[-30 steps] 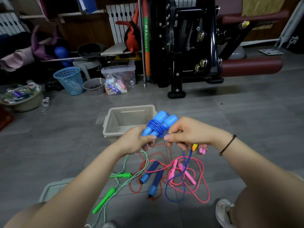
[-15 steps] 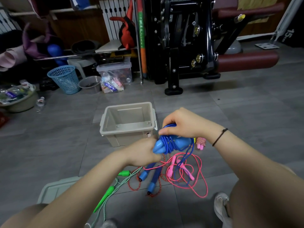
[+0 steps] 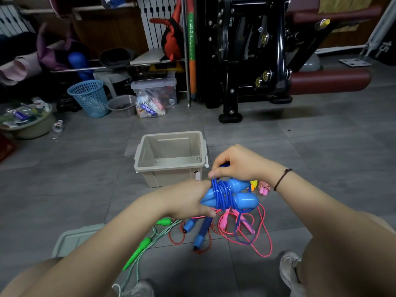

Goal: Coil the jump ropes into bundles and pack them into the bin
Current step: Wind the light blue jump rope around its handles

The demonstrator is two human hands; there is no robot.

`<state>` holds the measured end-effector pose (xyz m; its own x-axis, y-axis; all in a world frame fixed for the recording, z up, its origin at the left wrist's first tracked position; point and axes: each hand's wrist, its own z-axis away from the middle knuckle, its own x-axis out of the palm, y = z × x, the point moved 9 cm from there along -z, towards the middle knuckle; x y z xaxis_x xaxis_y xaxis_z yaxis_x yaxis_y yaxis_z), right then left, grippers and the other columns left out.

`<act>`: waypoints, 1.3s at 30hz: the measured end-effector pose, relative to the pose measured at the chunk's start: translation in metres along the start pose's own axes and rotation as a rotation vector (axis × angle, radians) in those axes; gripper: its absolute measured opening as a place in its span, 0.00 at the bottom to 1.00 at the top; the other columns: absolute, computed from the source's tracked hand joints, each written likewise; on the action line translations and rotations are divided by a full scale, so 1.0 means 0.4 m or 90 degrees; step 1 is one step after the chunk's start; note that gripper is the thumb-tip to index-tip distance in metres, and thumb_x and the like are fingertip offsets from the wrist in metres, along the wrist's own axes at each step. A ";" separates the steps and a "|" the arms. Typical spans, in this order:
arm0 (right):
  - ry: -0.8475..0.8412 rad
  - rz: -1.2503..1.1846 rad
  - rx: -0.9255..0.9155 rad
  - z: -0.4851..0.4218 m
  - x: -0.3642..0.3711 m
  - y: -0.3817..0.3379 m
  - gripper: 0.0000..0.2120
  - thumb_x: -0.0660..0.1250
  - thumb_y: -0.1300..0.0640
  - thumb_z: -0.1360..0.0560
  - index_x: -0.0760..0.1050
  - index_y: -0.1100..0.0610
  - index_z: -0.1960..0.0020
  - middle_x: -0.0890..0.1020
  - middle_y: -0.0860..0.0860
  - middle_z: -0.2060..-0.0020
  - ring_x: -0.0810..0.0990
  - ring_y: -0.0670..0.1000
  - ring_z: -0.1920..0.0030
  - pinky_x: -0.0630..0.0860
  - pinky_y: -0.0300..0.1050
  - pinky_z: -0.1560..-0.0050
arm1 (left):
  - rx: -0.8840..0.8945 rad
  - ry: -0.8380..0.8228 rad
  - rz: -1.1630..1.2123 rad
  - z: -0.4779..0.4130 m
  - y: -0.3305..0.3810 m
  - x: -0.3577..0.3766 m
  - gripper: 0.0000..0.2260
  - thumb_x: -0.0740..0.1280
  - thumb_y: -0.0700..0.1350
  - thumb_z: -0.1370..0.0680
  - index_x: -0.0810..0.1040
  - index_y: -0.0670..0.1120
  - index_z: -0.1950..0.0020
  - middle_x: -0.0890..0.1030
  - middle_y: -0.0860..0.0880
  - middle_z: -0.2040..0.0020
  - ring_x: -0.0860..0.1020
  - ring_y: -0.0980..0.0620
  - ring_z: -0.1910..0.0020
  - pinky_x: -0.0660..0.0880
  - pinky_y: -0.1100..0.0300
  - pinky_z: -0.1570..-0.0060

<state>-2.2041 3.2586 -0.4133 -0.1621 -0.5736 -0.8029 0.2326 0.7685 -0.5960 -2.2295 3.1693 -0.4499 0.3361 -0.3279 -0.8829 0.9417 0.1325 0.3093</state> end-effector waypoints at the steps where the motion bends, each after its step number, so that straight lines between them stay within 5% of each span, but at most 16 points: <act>1: -0.014 -0.048 0.025 -0.005 0.008 0.014 0.10 0.71 0.49 0.28 0.82 0.53 0.63 0.78 0.44 0.72 0.73 0.40 0.69 0.68 0.35 0.63 | 0.003 0.011 0.001 0.005 -0.006 -0.007 0.22 0.67 0.58 0.26 0.70 0.45 0.40 0.78 0.45 0.47 0.75 0.46 0.52 0.71 0.53 0.52; 5: -0.102 -0.223 0.090 -0.012 0.055 0.037 0.15 0.67 0.46 0.25 0.76 0.52 0.68 0.72 0.51 0.70 0.68 0.44 0.67 0.65 0.40 0.65 | 0.001 0.074 0.052 0.015 -0.036 -0.042 0.20 0.72 0.58 0.30 0.74 0.45 0.47 0.81 0.47 0.56 0.77 0.48 0.56 0.73 0.52 0.54; 9: -0.031 -0.353 0.157 -0.015 0.047 0.056 0.14 0.66 0.50 0.25 0.75 0.54 0.67 0.73 0.47 0.73 0.69 0.42 0.73 0.66 0.35 0.71 | -0.082 0.175 0.132 0.013 -0.086 -0.089 0.16 0.77 0.54 0.35 0.73 0.47 0.64 0.76 0.51 0.69 0.71 0.53 0.70 0.65 0.61 0.69; 14: 0.107 -0.571 0.292 -0.007 0.041 0.114 0.14 0.70 0.53 0.27 0.76 0.58 0.68 0.78 0.51 0.75 0.76 0.47 0.76 0.73 0.37 0.73 | -0.139 0.201 0.226 -0.005 -0.105 -0.086 0.19 0.78 0.55 0.36 0.77 0.42 0.60 0.83 0.46 0.66 0.77 0.48 0.69 0.70 0.57 0.68; 18: 0.160 -0.506 0.282 -0.015 0.025 0.119 0.14 0.72 0.51 0.28 0.78 0.61 0.65 0.78 0.56 0.70 0.75 0.51 0.70 0.75 0.45 0.62 | -0.135 0.156 0.311 -0.013 -0.099 -0.061 0.20 0.79 0.51 0.36 0.75 0.41 0.57 0.79 0.50 0.74 0.73 0.54 0.78 0.65 0.67 0.77; 20: 0.184 -0.471 0.293 -0.010 0.018 0.122 0.17 0.72 0.49 0.29 0.79 0.66 0.61 0.77 0.58 0.67 0.75 0.52 0.67 0.75 0.47 0.59 | -0.109 0.152 0.363 -0.016 -0.096 -0.062 0.18 0.77 0.49 0.33 0.71 0.41 0.57 0.81 0.50 0.71 0.72 0.54 0.77 0.65 0.65 0.76; 23: 0.253 -0.512 0.330 0.009 -0.005 0.137 0.15 0.72 0.51 0.28 0.76 0.63 0.65 0.76 0.55 0.71 0.74 0.50 0.71 0.75 0.41 0.66 | -0.052 0.190 0.651 -0.015 -0.097 -0.082 0.10 0.67 0.44 0.23 0.66 0.46 0.60 0.76 0.48 0.70 0.63 0.56 0.77 0.57 0.67 0.79; 26: 0.306 -0.600 0.380 0.023 -0.012 0.150 0.13 0.72 0.52 0.28 0.76 0.62 0.61 0.78 0.56 0.68 0.77 0.53 0.68 0.78 0.44 0.63 | -0.066 0.375 0.666 -0.003 -0.133 -0.127 0.16 0.60 0.49 0.19 0.66 0.50 0.67 0.63 0.53 0.71 0.61 0.56 0.76 0.56 0.65 0.77; 29: 0.247 -0.677 0.431 0.026 0.030 0.140 0.16 0.73 0.52 0.29 0.77 0.63 0.50 0.80 0.58 0.65 0.78 0.55 0.69 0.80 0.49 0.64 | -0.132 0.568 0.436 0.040 -0.131 -0.175 0.18 0.58 0.50 0.19 0.63 0.44 0.67 0.66 0.50 0.72 0.65 0.52 0.73 0.62 0.61 0.73; 31: 0.169 -0.717 0.476 0.035 0.056 0.133 0.14 0.73 0.51 0.30 0.78 0.62 0.54 0.81 0.56 0.68 0.79 0.56 0.71 0.80 0.52 0.61 | -0.146 0.608 0.382 0.054 -0.120 -0.192 0.18 0.57 0.49 0.19 0.61 0.46 0.67 0.64 0.51 0.72 0.63 0.53 0.72 0.61 0.58 0.71; 35: 0.006 -0.781 0.458 0.040 0.062 0.110 0.14 0.68 0.49 0.26 0.79 0.59 0.64 0.82 0.54 0.70 0.79 0.52 0.71 0.77 0.48 0.61 | -0.062 0.575 0.548 0.038 -0.111 -0.199 0.16 0.59 0.53 0.23 0.62 0.48 0.68 0.62 0.52 0.71 0.62 0.53 0.70 0.62 0.58 0.69; 39: -0.043 -0.790 0.423 0.042 0.070 0.103 0.15 0.65 0.49 0.25 0.78 0.59 0.62 0.81 0.54 0.68 0.79 0.51 0.70 0.76 0.44 0.66 | -0.024 0.563 0.684 0.036 -0.103 -0.190 0.18 0.63 0.47 0.21 0.62 0.48 0.69 0.62 0.55 0.74 0.62 0.56 0.74 0.61 0.65 0.74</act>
<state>-2.1828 3.2694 -0.4600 -0.5517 -0.7964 0.2477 0.3802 -0.5046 -0.7752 -2.2934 3.1754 -0.3905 0.7519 0.6410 -0.1541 0.2263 -0.0313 0.9736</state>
